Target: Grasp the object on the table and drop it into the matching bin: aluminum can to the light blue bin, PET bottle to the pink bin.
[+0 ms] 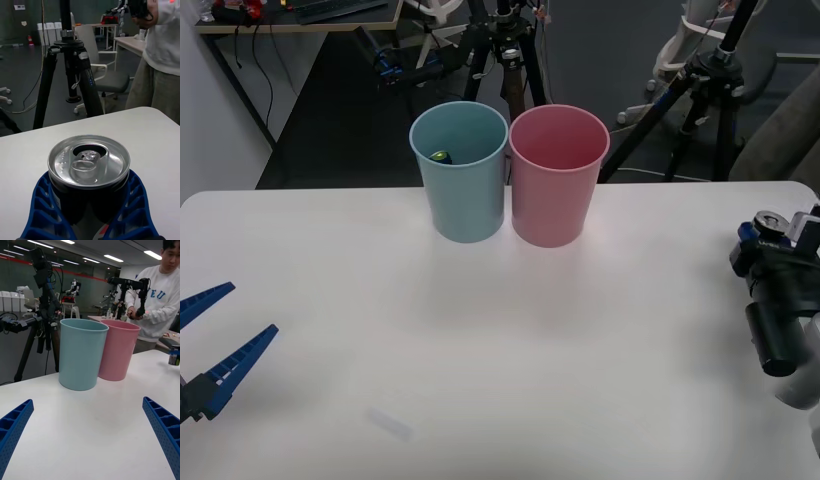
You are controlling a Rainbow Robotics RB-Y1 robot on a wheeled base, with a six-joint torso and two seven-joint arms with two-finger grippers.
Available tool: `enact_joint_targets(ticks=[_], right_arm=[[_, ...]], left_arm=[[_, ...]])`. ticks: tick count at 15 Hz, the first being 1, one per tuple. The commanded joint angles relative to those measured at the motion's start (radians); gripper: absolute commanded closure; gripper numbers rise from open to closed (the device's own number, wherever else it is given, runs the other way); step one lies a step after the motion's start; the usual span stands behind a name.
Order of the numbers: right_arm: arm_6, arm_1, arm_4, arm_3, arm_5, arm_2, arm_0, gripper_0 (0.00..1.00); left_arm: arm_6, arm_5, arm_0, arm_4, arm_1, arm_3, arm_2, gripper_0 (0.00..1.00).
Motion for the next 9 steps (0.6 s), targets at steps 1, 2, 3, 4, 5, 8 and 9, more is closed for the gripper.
enact_joint_targets(ticks=[1, 2, 3, 4, 5, 8, 9], right_arm=[[-0.001, 0.000, 0.000, -0.094, -0.057, -0.010, 0.057, 1.00], [-0.001, 0.000, 0.000, -0.120, -0.101, -0.021, 0.075, 1.00], [-0.001, 0.000, 0.000, -0.142, -0.153, -0.036, 0.090, 1.00], [-0.004, 0.000, -0.002, -0.162, -0.190, -0.044, 0.103, 1.00], [-0.006, 0.000, -0.003, -0.199, -0.245, -0.058, 0.127, 1.00], [-0.010, -0.031, -0.046, -0.321, -0.359, -0.062, 0.212, 1.00], [-0.014, -0.045, -0.069, -0.361, -0.397, -0.062, 0.244, 1.00]], left_arm=[[0.000, 0.000, 0.000, 0.000, 0.000, 0.000, 0.000, 0.00], [0.000, 0.000, 0.000, 0.000, 0.000, 0.000, 0.000, 0.00], [0.000, 0.000, 0.000, 0.000, 0.000, 0.000, 0.000, 0.00], [0.000, 0.000, 0.000, 0.000, 0.000, 0.000, 0.000, 0.00], [0.000, 0.000, 0.000, 0.000, 0.000, 0.000, 0.000, 0.00], [0.000, 0.000, 0.000, 0.000, 0.000, 0.000, 0.000, 0.00], [0.000, 0.000, 0.000, 0.000, 0.000, 0.000, 0.000, 0.00]])
